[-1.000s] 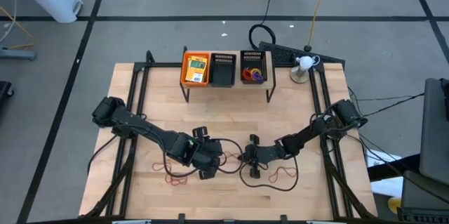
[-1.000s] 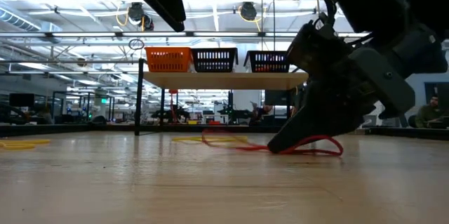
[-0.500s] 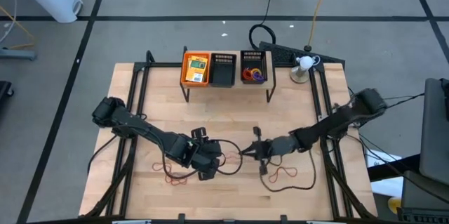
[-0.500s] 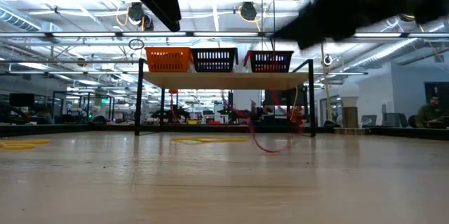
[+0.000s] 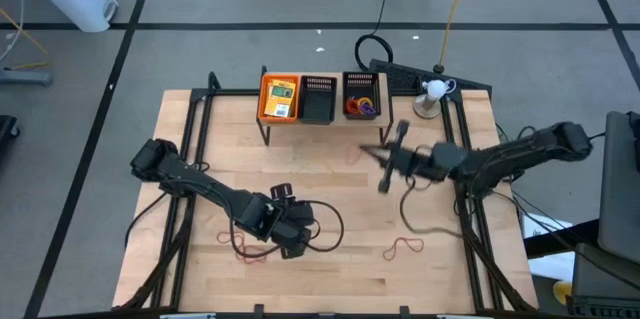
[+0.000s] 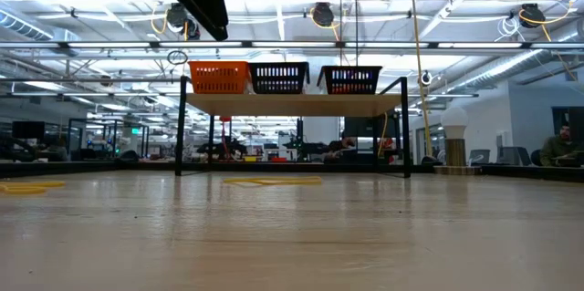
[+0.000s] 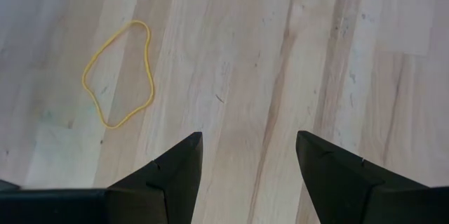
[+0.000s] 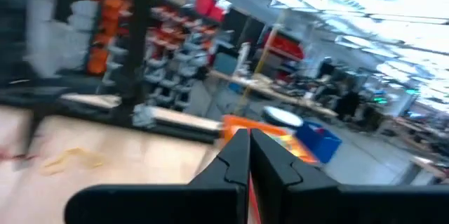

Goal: Pick & Place Office Desk Supplies
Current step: Put the red rubber band into the left black bin on the shelf

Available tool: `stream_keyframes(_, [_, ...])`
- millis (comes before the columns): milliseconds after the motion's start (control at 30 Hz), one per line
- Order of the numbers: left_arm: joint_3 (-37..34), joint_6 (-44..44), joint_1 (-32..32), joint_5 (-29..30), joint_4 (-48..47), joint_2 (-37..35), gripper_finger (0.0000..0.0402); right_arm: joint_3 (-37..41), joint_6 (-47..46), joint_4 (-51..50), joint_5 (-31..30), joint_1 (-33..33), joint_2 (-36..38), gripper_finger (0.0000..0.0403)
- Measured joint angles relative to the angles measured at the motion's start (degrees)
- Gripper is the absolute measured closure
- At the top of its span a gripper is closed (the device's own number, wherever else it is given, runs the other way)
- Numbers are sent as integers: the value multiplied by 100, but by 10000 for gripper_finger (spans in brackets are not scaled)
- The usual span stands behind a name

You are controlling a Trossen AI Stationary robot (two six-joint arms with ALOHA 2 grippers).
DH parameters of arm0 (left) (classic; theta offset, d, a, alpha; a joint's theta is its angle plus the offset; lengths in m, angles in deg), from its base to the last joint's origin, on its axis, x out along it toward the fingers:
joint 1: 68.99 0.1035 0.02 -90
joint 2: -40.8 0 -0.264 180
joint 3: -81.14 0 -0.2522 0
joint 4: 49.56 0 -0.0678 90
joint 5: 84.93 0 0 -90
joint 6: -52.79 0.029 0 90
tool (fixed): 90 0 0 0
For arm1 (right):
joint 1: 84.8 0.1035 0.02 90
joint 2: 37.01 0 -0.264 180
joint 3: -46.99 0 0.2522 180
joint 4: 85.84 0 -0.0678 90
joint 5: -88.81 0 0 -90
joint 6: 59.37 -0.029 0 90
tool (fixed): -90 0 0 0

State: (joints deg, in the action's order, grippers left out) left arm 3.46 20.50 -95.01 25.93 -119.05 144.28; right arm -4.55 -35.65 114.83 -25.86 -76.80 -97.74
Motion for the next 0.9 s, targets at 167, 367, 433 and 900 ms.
stream_keyframes(167, [0,25,0,0,-1,0,176,-2,-250,267,1390,-1101,175,403])
stream_keyframes(367, [0,45,0,1,-14,0,176,-334,-806,363,2521,-2121,-161,403])
stream_keyframes(433, [0,45,0,2,-15,0,176,-557,-869,328,2798,-2325,-359,403])
stream_keyframes(900, [0,-62,23,15,-12,-2,176,-3202,-960,-766,3847,-3099,-2275,403])
